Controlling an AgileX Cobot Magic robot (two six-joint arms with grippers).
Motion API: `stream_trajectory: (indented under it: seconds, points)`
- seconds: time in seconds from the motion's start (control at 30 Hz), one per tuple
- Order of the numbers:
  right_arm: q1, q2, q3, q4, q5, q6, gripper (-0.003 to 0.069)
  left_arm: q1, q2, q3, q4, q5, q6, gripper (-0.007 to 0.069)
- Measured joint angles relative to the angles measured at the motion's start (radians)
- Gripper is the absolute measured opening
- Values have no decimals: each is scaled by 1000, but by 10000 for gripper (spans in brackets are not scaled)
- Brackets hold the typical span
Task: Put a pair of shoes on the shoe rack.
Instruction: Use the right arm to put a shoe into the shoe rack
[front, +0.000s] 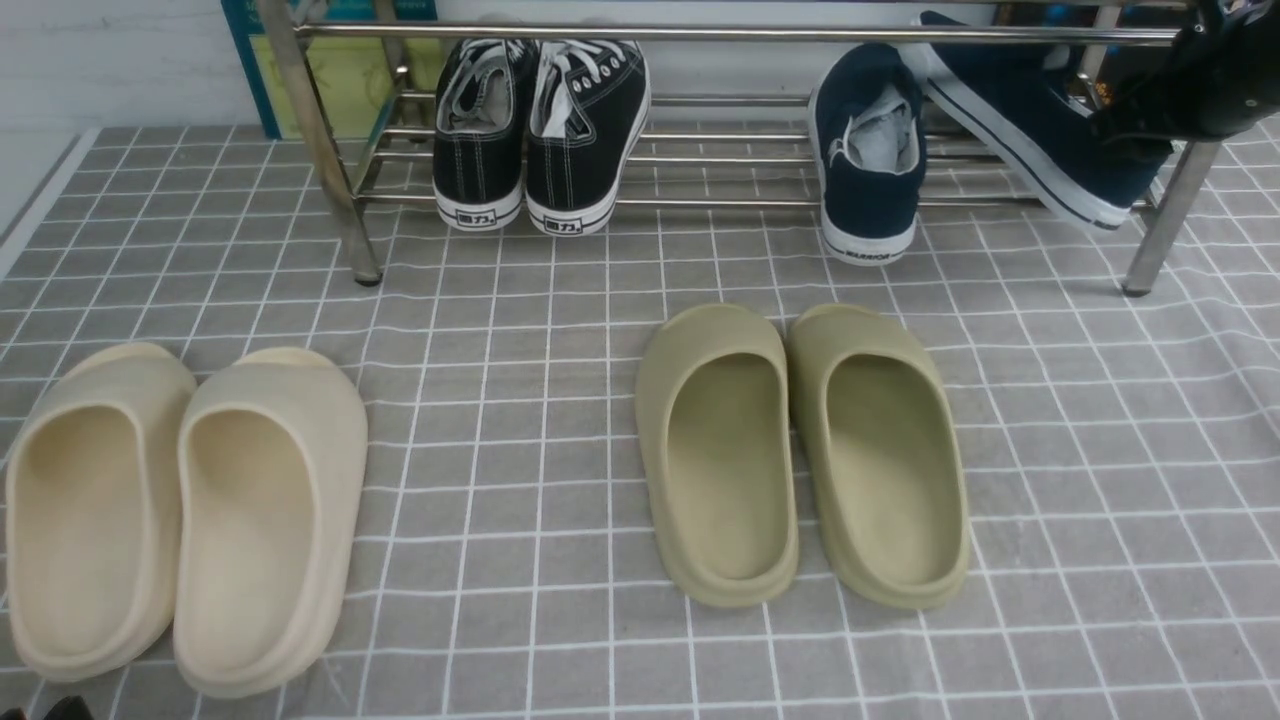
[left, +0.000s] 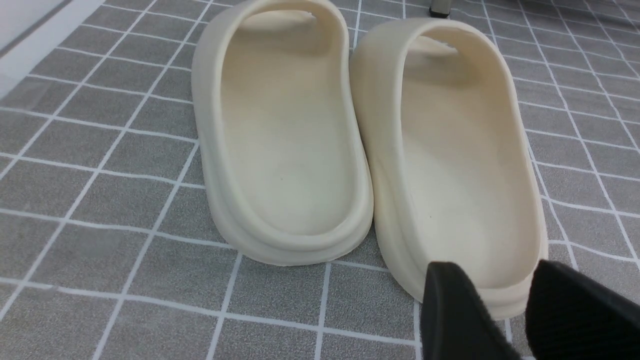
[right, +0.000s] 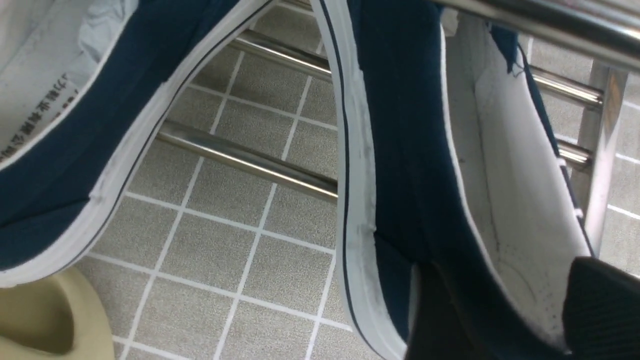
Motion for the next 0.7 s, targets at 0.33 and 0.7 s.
stream_trajectory:
  seconds: [0.33, 0.7]
  points:
    - [111, 30, 3, -28, 29, -97, 47, 0, 0, 0, 0, 0, 0, 239]
    - [138, -1, -56, -54, 44, -24, 47, 0, 0, 0, 0, 0, 0, 239]
